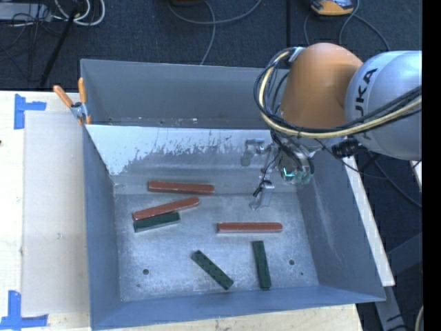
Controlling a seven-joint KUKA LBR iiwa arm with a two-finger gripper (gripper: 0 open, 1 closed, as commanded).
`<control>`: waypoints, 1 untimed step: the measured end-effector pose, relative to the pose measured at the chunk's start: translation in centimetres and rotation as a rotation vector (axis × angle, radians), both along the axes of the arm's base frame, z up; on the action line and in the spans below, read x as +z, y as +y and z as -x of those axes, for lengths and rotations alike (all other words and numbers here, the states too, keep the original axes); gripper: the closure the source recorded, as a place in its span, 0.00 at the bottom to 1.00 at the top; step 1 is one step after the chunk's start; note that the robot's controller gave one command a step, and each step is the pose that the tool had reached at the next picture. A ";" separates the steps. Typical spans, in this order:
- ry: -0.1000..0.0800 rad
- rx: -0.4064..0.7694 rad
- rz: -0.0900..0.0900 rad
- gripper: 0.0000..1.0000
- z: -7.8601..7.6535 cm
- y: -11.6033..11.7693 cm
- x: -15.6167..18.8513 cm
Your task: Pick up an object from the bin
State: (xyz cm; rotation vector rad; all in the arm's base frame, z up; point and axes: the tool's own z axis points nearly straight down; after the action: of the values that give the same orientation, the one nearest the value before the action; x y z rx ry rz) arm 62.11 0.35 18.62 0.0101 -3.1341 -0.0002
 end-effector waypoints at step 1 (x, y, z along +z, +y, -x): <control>0.000 -0.156 0.001 0.00 3.2 -4.0 -11.4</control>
Offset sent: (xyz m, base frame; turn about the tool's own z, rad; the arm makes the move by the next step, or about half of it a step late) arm -0.0299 -0.0399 -0.1094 0.1555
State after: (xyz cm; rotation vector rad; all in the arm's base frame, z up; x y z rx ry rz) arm 58.89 -3.69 7.21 -0.2336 -3.1251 0.0006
